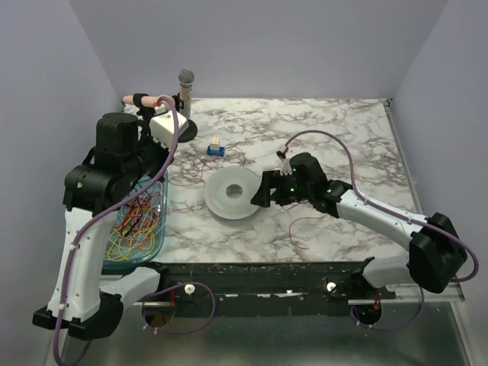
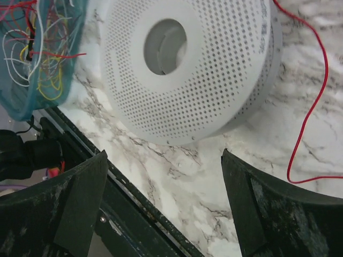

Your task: Wrap the cables

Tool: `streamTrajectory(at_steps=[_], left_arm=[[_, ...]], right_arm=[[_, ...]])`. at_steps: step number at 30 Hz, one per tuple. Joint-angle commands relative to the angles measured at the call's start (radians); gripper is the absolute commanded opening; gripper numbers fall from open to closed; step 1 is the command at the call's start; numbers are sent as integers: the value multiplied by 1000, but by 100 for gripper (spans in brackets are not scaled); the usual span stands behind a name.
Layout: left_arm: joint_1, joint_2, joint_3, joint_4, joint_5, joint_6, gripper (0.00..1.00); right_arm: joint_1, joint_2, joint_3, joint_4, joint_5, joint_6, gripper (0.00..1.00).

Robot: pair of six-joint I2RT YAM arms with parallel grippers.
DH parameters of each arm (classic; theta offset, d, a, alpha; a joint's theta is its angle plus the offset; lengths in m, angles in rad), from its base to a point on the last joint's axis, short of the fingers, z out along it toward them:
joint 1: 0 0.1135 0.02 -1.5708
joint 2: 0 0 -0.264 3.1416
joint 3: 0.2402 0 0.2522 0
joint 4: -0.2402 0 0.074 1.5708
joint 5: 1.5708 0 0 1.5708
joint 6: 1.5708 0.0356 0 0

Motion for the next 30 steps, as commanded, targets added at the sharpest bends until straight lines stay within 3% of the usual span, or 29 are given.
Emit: streamTrajectory(at_steps=[1, 5, 14, 17, 23, 25, 26, 30], left_arm=[[3, 14, -16, 138, -39, -28, 0], [3, 54, -24, 181, -22, -36, 0], [3, 146, -3, 224, -12, -22, 0], [3, 174, 5, 219, -5, -14, 0], [5, 215, 7, 227, -22, 9, 0], [6, 223, 5, 237, -29, 16, 0], [8, 227, 4, 250, -32, 22, 0], [10, 255, 19, 334, 1, 51, 0]], right_arm=[[-13, 34, -77, 108, -36, 153, 93], [-17, 95, -137, 254, -39, 250, 91], [-79, 328, -63, 389, -164, 279, 77], [-94, 350, -68, 447, -203, 268, 64], [-97, 364, -68, 509, -284, 219, 16], [-103, 344, -79, 508, -296, 198, 5], [-105, 325, -85, 503, -315, 181, 1], [-102, 244, -25, 332, -420, 2, 1]])
